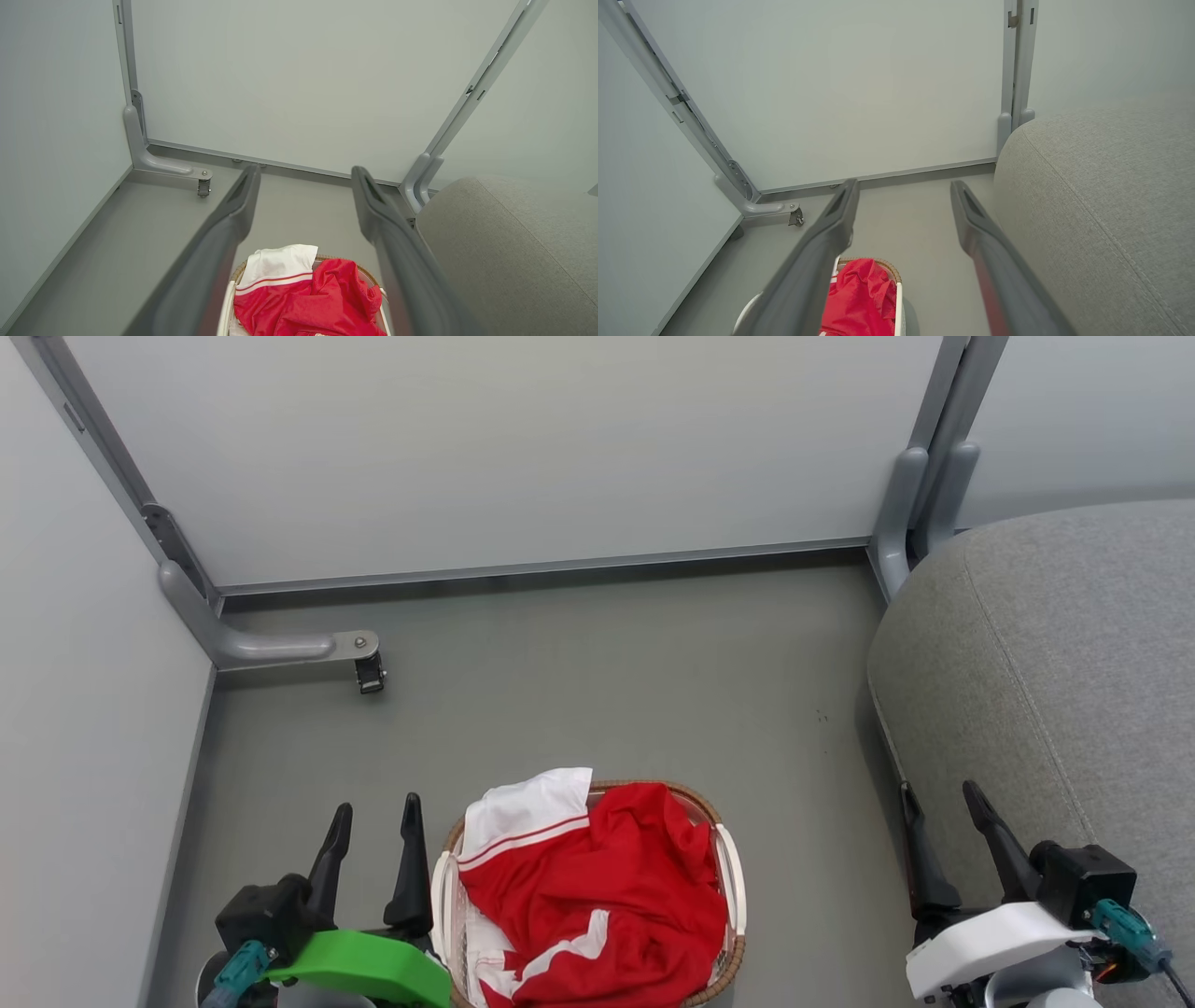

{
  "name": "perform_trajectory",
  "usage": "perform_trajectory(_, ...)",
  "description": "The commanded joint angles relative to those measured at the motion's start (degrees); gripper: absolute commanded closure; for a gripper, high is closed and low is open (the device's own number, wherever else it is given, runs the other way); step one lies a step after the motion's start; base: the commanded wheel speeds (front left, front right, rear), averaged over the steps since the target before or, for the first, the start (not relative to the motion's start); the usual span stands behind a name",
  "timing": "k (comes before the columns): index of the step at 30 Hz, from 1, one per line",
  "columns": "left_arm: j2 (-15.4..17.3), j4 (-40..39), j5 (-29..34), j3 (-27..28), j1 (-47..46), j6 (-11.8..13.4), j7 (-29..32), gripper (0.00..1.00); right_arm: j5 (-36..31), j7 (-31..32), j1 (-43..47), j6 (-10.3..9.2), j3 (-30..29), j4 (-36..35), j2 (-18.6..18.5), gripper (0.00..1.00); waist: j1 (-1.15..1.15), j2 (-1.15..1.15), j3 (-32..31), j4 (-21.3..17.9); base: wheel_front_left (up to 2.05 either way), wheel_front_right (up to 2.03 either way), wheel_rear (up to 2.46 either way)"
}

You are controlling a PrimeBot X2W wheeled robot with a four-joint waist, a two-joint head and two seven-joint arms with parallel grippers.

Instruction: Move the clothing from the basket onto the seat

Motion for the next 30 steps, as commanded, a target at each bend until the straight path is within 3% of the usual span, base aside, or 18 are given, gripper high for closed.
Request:
perform_trajectory(1,0.36,-0.01,1.50,-0.16,0.78,0.44,-0.46,0.00,-1.50,-0.54,0.75,0.02,0.17,-0.22,-0.34,0.00,0.00,0.00,-0.05,0.01,0.00,0.00,0.00)
perform_trajectory(30,0.43,2.97,8.90,-1.37,1.92,1.20,-3.31,0.00,-12.06,-3.40,1.97,0.01,0.31,-0.58,-0.46,0.00,0.00,0.00,-0.39,0.20,0.00,0.00,0.00)
